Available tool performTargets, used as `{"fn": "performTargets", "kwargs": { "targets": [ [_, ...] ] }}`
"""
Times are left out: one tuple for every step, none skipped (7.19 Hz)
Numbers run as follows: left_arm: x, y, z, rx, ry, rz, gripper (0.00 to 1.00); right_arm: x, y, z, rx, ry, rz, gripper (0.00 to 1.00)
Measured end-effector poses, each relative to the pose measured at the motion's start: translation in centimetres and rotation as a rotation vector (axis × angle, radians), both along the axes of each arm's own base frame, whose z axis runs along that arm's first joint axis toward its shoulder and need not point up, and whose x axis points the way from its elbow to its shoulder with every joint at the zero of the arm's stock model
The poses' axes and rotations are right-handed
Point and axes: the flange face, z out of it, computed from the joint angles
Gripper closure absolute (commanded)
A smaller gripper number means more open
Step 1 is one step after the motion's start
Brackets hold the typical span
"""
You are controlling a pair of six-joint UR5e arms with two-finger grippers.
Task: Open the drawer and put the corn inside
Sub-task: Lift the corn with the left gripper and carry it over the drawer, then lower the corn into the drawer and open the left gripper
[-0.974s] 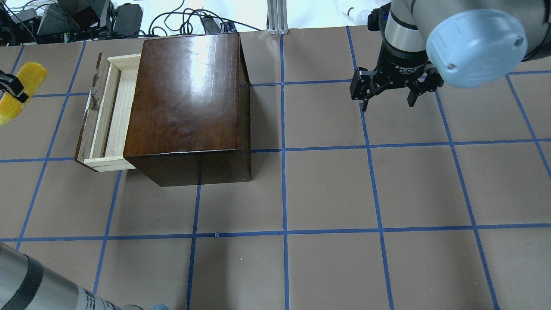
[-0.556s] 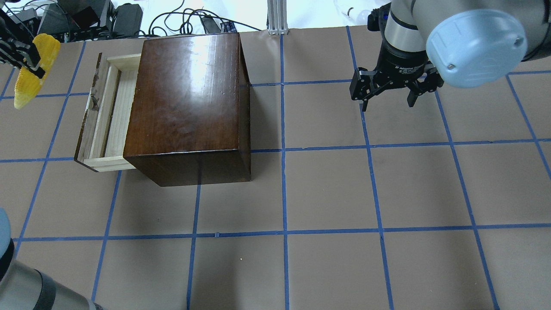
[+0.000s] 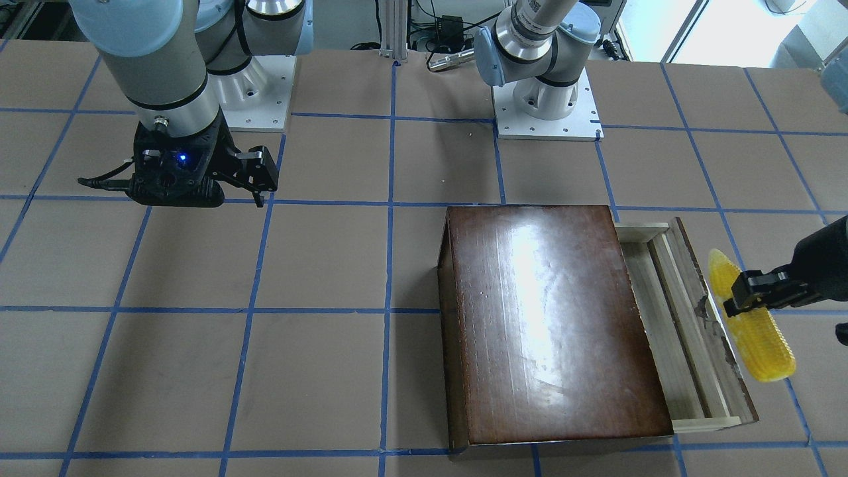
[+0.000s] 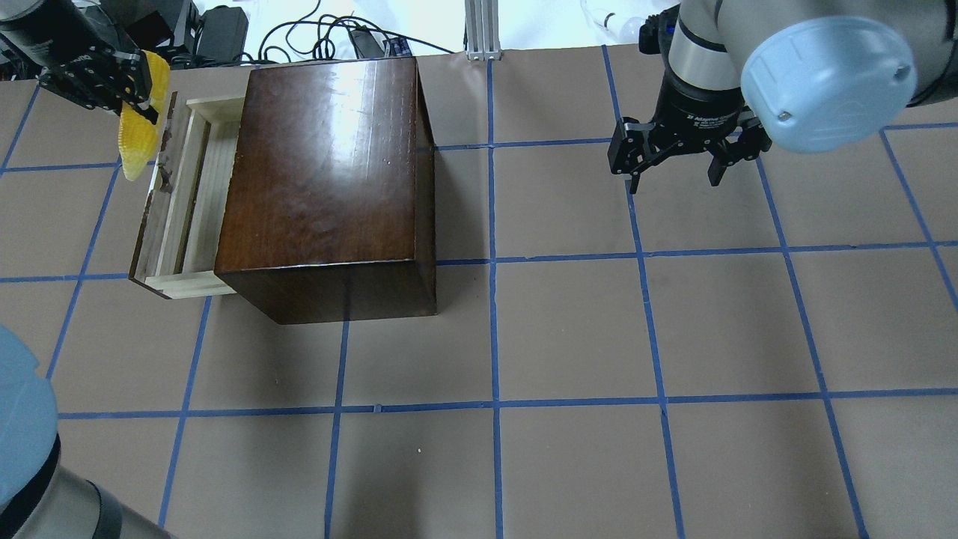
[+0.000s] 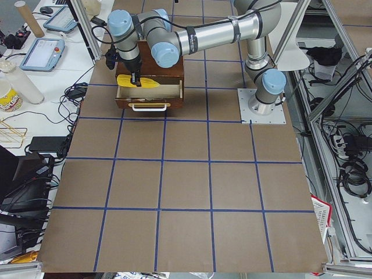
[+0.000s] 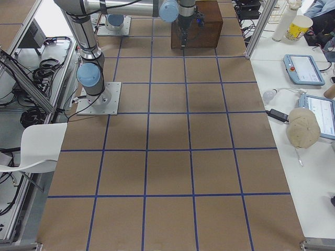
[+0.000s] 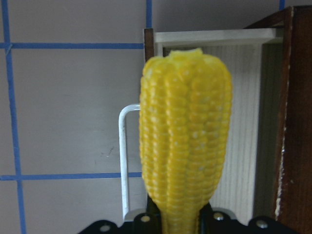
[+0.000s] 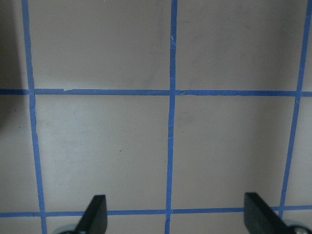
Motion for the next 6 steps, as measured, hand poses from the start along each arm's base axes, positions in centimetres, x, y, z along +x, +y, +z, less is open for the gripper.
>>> {"fn": "performTargets", "kwargs": {
  "targets": [
    [-0.9, 0.0, -1.7, 0.027, 0.009, 0.010, 1.00, 0.0, 0.0, 0.0, 0.000, 0.000, 0.000, 0.00],
    [-1.3, 0.1, -3.7, 0.052, 0.017, 0.007, 1.00, 0.0, 0.0, 0.0, 0.000, 0.001, 0.000, 0.00],
    [-1.6, 0.2, -5.2, 0.064, 0.022, 0.002, 1.00, 0.0, 0.0, 0.0, 0.000, 0.001, 0.000, 0.00],
    [-1.7, 0.3, -6.1, 0.076, 0.026, -0.001, 1.00, 0.0, 0.0, 0.0, 0.000, 0.001, 0.000, 0.00],
    [-1.7, 0.4, -7.1, 0.090, 0.030, -0.003, 1.00, 0.0, 0.0, 0.0, 0.000, 0.002, 0.000, 0.00],
    [-1.8, 0.4, -8.0, 0.103, 0.034, -0.006, 0.81, 0.0, 0.0, 0.0, 0.000, 0.002, 0.000, 0.00]
  ]
}}
